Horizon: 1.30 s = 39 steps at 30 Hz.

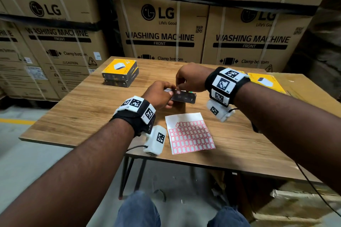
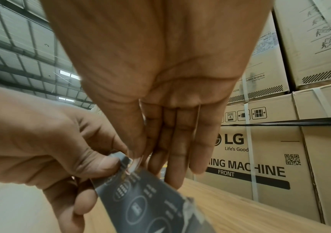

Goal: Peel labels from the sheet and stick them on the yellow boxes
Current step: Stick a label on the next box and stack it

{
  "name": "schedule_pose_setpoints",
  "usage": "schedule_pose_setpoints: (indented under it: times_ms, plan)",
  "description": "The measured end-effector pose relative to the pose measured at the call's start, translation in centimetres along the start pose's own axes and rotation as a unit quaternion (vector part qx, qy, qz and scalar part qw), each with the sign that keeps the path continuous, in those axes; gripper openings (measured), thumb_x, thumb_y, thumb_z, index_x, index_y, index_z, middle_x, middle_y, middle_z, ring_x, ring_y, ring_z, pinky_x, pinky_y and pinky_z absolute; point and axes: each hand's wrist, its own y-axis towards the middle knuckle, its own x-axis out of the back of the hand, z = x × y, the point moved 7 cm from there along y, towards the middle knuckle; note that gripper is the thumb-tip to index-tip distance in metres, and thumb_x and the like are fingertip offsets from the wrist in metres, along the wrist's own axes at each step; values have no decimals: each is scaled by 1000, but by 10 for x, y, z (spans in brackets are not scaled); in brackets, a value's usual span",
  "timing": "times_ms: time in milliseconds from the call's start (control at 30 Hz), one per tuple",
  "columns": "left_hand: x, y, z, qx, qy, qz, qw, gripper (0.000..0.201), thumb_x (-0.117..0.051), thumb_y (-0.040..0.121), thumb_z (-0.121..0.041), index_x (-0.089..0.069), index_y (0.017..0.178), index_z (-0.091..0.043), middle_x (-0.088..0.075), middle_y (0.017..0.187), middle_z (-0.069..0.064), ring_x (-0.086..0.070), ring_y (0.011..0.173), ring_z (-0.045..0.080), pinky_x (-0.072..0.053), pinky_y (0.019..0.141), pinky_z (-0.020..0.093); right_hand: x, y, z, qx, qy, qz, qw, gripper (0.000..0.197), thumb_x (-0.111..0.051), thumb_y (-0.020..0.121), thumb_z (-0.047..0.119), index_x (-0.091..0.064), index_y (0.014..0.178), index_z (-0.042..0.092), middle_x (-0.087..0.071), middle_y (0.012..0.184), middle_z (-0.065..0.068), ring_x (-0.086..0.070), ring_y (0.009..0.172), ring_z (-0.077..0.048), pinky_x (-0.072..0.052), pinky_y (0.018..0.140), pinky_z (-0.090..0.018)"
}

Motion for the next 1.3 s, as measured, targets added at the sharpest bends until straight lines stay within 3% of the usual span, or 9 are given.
schedule_pose_setpoints:
  times_ms: [500,667,733,833,900,1033,1100,1167,1300]
  plan:
    - [0,-1,0,19,-15,-8,1000,31,-49,100,-10,-58,130,-8,-63,103,13,-61,74,19,-60,77,41,-10,7,-11,-6,26,-16,1000,14,-71,87,28,-73,96,17,-69,95,1,-58,83,-12,-42,65,-22]
    - [2,-1,2,25,-16,-8,1000,32,-48,101,-11,-55,133,-8,-63,108,17,-62,75,20,-61,75,41,-15,10,-14,-7,51,-14,999,10,-74,84,30,-68,88,23,-69,93,3,-60,82,-10,-38,57,-16]
    - [4,-2,3,32,-15,-7,999,33,-47,102,-12,-54,134,-9,-63,106,17,-63,74,19,-62,72,38,-18,12,-15,-7,70,-25,997,15,-76,82,31,-67,90,23,-68,92,4,-62,84,-11,-38,59,-17]
    - [7,-5,3,34,-16,-6,999,33,-48,102,-11,-56,133,-9,-62,109,17,-62,72,17,-61,67,34,-21,11,-22,-27,142,-31,989,46,-83,74,36,-57,110,24,-68,89,9,-62,84,-9,-40,60,-21]
    - [8,-6,3,37,-22,-8,999,31,-48,102,-10,-58,131,-10,-62,108,17,-62,71,17,-61,69,35,-25,8,-28,-37,168,-30,985,57,-86,69,40,-54,114,24,-67,87,13,-61,83,-7,-39,60,-22]
    - [10,-5,4,43,-59,-26,997,24,-53,100,-14,-64,121,-7,-64,95,16,-60,63,17,-61,66,37,-41,-1,-40,-64,167,-13,984,55,-81,74,48,-60,115,20,-64,104,8,-57,90,-10,-40,66,-23]
    - [10,-5,4,36,-66,-36,996,16,-63,94,-22,-70,103,-10,-69,93,17,-60,63,19,-61,69,41,-52,-5,-48,-89,189,10,978,57,-78,75,52,-59,119,23,-63,114,6,-59,95,-13,-43,69,-25]
    - [11,-6,3,26,-56,-54,997,12,-72,88,-28,-72,90,-15,-72,90,16,-61,64,20,-62,70,42,-63,-8,-53,-104,254,31,961,58,-81,74,48,-57,121,25,-61,120,4,-63,94,-15,-55,64,-28]
    - [12,-1,2,12,-23,-89,996,21,-77,84,-28,-73,100,-15,-73,85,11,-64,60,18,-62,61,37,-68,-8,-56,-108,312,21,944,57,-85,72,37,-58,120,21,-61,120,0,-68,91,-19,-62,70,-37]
